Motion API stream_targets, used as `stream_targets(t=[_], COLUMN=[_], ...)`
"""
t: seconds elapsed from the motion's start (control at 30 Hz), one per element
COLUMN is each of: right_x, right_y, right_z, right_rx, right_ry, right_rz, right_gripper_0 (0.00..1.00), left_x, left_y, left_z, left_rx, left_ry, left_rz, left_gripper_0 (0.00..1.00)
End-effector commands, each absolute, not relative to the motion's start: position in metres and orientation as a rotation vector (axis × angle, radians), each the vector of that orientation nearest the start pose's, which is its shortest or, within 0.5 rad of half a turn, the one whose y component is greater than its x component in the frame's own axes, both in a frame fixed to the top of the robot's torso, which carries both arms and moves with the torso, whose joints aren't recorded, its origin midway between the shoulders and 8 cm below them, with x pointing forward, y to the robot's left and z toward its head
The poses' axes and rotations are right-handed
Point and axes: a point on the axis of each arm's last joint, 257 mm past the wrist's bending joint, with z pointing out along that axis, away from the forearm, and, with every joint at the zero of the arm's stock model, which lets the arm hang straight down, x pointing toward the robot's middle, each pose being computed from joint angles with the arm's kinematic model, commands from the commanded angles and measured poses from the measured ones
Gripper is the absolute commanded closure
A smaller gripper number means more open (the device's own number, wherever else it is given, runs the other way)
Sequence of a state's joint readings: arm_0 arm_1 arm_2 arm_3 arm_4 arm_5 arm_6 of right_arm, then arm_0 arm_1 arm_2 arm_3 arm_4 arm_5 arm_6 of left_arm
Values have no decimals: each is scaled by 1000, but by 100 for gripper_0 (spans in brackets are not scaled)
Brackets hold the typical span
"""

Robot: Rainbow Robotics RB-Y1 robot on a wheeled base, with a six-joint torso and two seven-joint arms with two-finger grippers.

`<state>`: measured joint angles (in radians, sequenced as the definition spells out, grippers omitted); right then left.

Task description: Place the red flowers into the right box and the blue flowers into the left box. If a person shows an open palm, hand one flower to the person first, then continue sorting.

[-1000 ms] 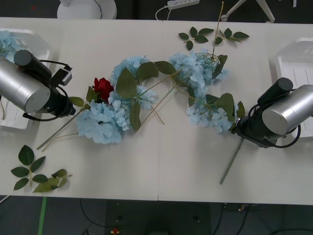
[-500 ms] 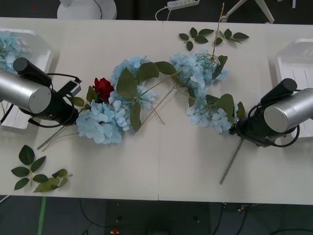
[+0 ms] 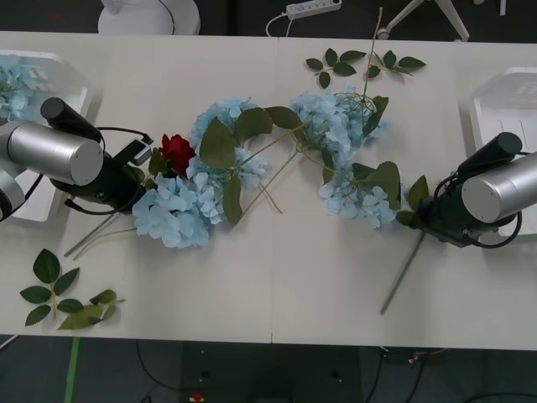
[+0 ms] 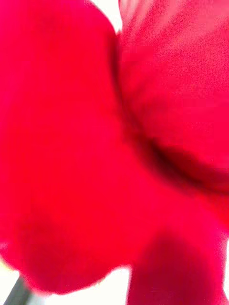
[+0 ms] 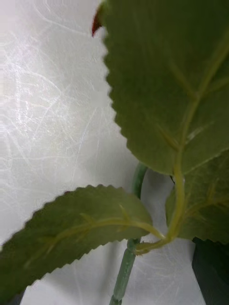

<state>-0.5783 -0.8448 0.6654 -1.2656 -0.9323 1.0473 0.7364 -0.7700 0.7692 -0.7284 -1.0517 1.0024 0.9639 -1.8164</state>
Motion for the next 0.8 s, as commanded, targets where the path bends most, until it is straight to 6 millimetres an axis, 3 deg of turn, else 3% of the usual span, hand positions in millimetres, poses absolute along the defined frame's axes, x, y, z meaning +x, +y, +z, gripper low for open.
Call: stream_targets(t=[0.03, 0.07, 0.13, 0.17, 0.4, 0.5, 0.63, 0.8], right_x=[480, 479, 480, 480, 481, 479, 476, 470], right_y=[-299, -299, -300, -300, -287, -271, -247, -226], right_z=[-408, -408, -408, -409, -416, -410, -385, -321], right_rx=[530, 532, 538, 539, 542, 566, 606, 607], right_ry=[2754, 2756, 2752, 2752, 2746, 2758, 2778, 2816], right_rz=[197, 199, 201, 204, 250, 333, 482, 655], right_gripper_0=[81, 87, 100, 100, 100, 100, 100, 100], left_x=[556, 555, 556, 555, 561, 567, 575, 592], left_y=[278, 278, 278, 279, 280, 285, 298, 320], left_z=[-342, -342, -344, -344, -342, -335, -323, -291], left_rx=[858, 860, 859, 860, 859, 858, 850, 822], left_ry=[2548, 2549, 2549, 2551, 2527, 2499, 2465, 2390], left_rz=[56, 56, 56, 57, 68, 89, 123, 174], left_gripper_0=[46, 53, 95, 100, 100, 100, 100, 100])
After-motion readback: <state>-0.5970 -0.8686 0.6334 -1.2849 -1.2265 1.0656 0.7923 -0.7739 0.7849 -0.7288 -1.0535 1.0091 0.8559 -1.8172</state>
